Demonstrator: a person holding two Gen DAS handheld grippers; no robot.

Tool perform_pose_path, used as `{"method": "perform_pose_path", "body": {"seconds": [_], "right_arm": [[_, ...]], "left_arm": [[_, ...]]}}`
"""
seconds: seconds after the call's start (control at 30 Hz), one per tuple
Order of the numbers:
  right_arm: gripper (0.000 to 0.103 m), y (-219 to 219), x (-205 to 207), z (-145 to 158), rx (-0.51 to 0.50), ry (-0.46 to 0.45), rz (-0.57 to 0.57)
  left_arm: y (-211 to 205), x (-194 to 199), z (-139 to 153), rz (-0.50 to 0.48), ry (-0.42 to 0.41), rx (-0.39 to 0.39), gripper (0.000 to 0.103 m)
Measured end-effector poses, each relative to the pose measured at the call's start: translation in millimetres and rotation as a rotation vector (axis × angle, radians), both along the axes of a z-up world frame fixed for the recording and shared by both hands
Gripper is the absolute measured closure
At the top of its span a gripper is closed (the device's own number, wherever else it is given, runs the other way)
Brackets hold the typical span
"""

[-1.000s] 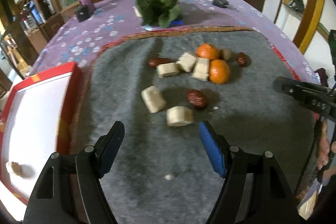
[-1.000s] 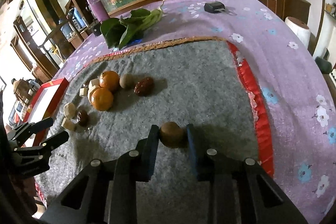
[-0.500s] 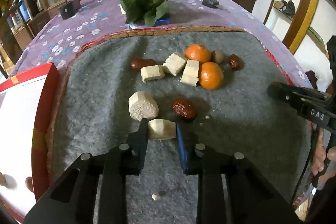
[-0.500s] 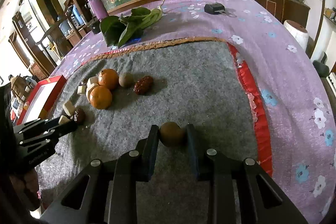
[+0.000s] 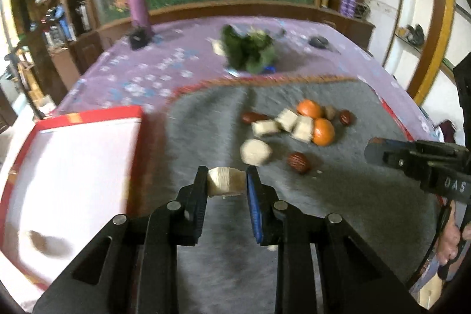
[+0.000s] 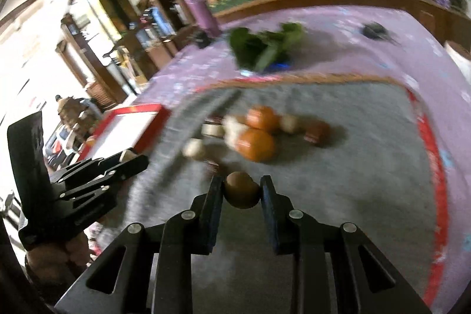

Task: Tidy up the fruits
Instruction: 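Carry both items into the white tray and open both tools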

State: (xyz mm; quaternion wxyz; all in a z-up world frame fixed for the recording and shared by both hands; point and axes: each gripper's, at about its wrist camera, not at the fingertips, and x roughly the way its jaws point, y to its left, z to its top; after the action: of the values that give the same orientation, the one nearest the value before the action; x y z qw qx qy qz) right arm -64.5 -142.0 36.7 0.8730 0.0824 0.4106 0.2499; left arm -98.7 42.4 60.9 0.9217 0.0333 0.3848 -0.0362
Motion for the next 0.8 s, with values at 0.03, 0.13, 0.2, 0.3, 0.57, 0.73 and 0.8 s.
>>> {"method": "perform_pose_path", "body": {"seconds": [0.03, 0.13, 0.2, 0.3, 0.57, 0.73, 0.8], "right_arm": [[0.077, 10, -1, 3, 0.007, -0.013, 0.018], [0.077, 38, -1, 11, 0.036, -0.031, 0.068], [0.077, 57, 0, 15, 0.045, -0.036, 0.098], [0.077, 85, 0, 20, 0.058, -0.049, 0.141], [0.077, 166, -6, 31, 0.074, -0.076, 0.271], [0.077, 203, -12, 32, 0.062, -0.083, 0.333], [0.077, 215, -14, 30, 0.054, -0.080, 0.353]], "left_arm": [[6, -3, 4, 0.016, -0.015, 0.004, 0.080], [29, -14, 17, 0.080, -0.072, 0.035, 0.080], [43, -16, 21, 0.115, -0.091, 0.045, 0.080], [65, -21, 25, 0.171, -0.114, 0.058, 0.080], [124, -33, 20, 0.323, -0.142, 0.103, 0.080], [150, -37, 15, 0.380, -0.138, 0.100, 0.080], [157, -37, 12, 0.395, -0.136, 0.094, 0.080]]}}
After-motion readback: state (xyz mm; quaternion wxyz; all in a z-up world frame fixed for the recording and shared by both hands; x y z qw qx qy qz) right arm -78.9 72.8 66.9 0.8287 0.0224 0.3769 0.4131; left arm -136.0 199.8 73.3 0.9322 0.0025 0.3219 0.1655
